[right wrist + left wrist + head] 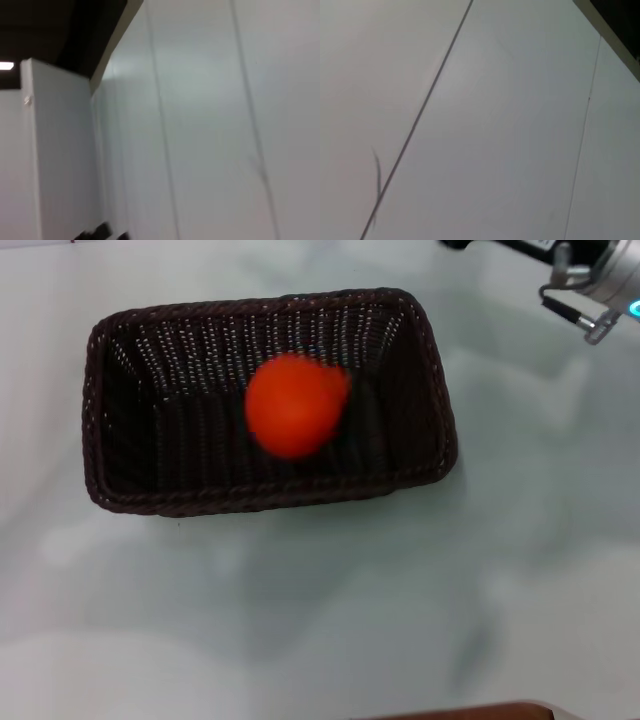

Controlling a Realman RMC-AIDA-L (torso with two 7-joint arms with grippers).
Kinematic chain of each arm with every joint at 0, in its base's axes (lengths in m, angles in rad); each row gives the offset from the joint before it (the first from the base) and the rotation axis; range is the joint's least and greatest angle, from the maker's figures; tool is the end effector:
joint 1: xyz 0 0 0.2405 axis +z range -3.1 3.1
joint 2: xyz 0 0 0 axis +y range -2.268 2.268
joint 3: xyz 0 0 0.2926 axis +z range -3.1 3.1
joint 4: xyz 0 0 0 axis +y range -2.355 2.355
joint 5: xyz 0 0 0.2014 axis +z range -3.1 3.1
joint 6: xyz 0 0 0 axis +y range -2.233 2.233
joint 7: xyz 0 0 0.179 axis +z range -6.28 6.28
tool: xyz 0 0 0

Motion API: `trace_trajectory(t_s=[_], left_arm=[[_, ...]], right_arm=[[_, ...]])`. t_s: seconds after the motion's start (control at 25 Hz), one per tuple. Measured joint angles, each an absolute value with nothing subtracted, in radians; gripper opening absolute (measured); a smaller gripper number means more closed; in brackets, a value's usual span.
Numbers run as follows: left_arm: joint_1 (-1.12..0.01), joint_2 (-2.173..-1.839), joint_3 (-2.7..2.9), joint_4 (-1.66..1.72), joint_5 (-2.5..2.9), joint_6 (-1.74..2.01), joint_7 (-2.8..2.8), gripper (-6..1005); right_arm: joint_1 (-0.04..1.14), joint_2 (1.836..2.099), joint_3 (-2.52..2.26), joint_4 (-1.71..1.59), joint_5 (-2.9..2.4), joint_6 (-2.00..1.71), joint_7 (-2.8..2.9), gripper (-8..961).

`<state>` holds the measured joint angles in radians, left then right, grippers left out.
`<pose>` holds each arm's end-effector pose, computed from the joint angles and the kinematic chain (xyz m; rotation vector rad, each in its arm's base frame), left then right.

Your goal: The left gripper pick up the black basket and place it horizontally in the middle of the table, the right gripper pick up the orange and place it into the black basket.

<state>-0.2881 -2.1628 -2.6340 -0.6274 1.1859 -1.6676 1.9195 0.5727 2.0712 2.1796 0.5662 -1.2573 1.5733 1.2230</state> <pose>-0.2896 0.3186 0.0670 -1.7404 -0.5154 -1.4493 0.1769 0.3806 -0.0121 -0.2807 -2.0706 -0.4000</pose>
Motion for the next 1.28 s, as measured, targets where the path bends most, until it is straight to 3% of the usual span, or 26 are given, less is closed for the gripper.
trace_trajectory(t_s=[0.2,0.4,0.88,1.28], left_arm=[[-0.275,-2.164,-2.666,-0.624,1.13,-1.668,1.933,876],[-0.264,-2.163,-2.744,-0.596,1.089,-1.68,1.96,876],[-0.23,-2.167,-2.877,-0.414,0.912,-1.785,2.182,856],[-0.208,-2.166,-2.878,-0.369,0.868,-1.798,2.218,837]], right_arm=[[0.508,2.084,2.225,0.547,-1.084,1.583,1.141,761],[0.45,2.086,2.251,0.431,-0.814,1.596,0.993,807],[0.356,2.086,2.422,0.245,-0.536,1.605,0.81,807],[0.363,2.086,2.435,0.205,-0.534,1.62,0.815,807]])
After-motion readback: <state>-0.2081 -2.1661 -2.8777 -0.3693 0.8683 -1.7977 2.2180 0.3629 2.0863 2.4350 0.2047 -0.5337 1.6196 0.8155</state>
